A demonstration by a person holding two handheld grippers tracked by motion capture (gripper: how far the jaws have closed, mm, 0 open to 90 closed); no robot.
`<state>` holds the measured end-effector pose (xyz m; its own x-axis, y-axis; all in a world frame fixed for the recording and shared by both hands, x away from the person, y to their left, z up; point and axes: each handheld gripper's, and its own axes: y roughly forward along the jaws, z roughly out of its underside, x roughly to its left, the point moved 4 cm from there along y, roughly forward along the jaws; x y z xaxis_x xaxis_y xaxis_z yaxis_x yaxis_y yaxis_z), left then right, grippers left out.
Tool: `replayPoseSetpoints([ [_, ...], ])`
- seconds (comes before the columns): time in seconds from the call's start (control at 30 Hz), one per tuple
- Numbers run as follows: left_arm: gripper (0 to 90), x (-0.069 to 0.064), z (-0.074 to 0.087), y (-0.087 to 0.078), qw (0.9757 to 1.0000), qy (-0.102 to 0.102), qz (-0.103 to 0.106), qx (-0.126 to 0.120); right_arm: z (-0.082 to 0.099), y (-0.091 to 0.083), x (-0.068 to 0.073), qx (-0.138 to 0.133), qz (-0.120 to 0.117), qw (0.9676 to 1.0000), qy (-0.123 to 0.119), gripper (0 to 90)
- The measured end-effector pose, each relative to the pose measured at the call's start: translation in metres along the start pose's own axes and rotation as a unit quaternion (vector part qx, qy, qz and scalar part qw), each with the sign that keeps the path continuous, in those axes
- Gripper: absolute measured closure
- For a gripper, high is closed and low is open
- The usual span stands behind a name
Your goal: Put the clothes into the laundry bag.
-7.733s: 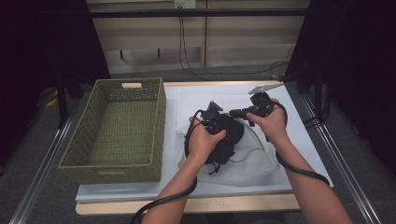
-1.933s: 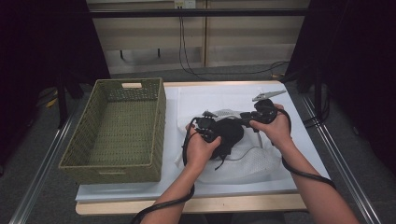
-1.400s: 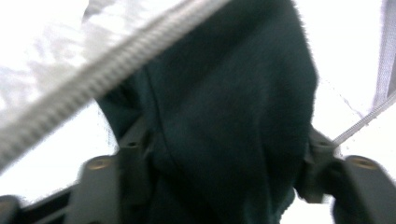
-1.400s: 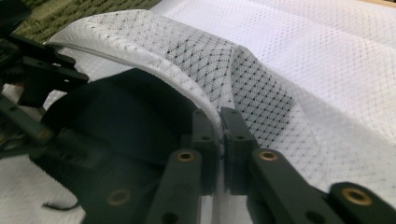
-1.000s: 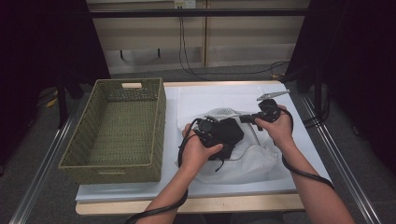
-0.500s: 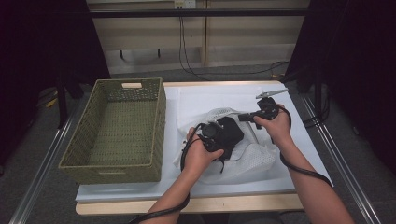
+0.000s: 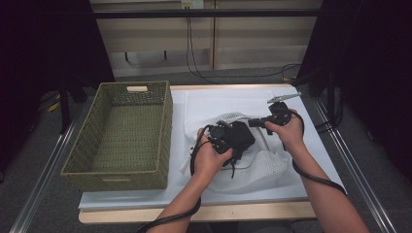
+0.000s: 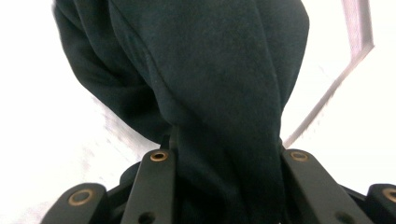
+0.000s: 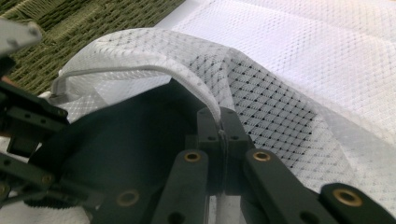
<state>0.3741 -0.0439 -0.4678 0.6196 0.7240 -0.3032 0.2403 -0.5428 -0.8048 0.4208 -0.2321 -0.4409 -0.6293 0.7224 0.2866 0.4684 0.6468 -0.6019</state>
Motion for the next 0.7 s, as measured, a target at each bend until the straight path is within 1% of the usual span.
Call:
replayPoseSetpoints([
  [0.03,68.5,0.0,-0.001,0.0,1.0,-0.004,0.004,-0.004,0.0,0.0,0.001,0.0,-0.001,1.0,-0.002,90.0],
  [0.07,68.5,0.001,-0.002,0.0,1.0,-0.002,-0.001,-0.004,0.0,0.0,0.001,0.0,0.0,1.0,-0.002,90.0],
  [0.17,68.5,-0.001,-0.004,0.001,0.9999,-0.009,0.001,-0.01,-0.001,-0.001,0.002,-0.001,-0.002,1.0,-0.002,90.0],
  [0.27,68.5,-0.001,-0.006,0.002,0.9999,-0.007,0.002,-0.013,-0.001,-0.002,0.002,-0.005,-0.002,1.0,-0.003,90.0],
  [0.37,68.5,-0.002,-0.009,0.004,0.9996,-0.016,0.003,-0.022,-0.001,-0.003,0.002,-0.006,-0.001,1.0,-0.003,90.0],
  [0.4,68.4,-0.001,-0.01,0.003,0.9996,-0.017,-0.001,-0.024,-0.001,-0.003,0.002,-0.006,-0.001,1.0,-0.002,90.0],
  [0.43,68.5,0.0,-0.011,0.003,0.9993,-0.022,-0.004,-0.029,-0.001,-0.003,0.002,-0.007,-0.001,1.0,-0.002,90.0],
  [0.47,68.5,0.001,-0.012,0.001,0.9994,-0.023,-0.004,-0.028,-0.001,-0.003,0.002,-0.007,-0.002,1.0,-0.002,90.0],
  [0.5,68.5,0.003,-0.013,0.001,0.9991,-0.025,-0.008,-0.034,-0.001,-0.004,0.002,-0.008,-0.002,1.0,0.0,90.0],
  [0.53,68.5,0.005,-0.014,0.0,0.9985,-0.034,-0.012,-0.041,-0.001,-0.004,0.001,-0.01,-0.001,1.0,-0.001,90.0],
  [0.57,68.5,0.007,-0.014,-0.001,0.9986,-0.034,-0.011,-0.039,-0.001,-0.004,0.001,-0.01,-0.001,0.9999,-0.001,90.0],
  [0.7,68.5,0.01,-0.015,-0.002,0.9979,-0.038,-0.017,-0.049,-0.001,-0.004,0.002,-0.01,-0.002,0.9999,-0.001,90.0],
])
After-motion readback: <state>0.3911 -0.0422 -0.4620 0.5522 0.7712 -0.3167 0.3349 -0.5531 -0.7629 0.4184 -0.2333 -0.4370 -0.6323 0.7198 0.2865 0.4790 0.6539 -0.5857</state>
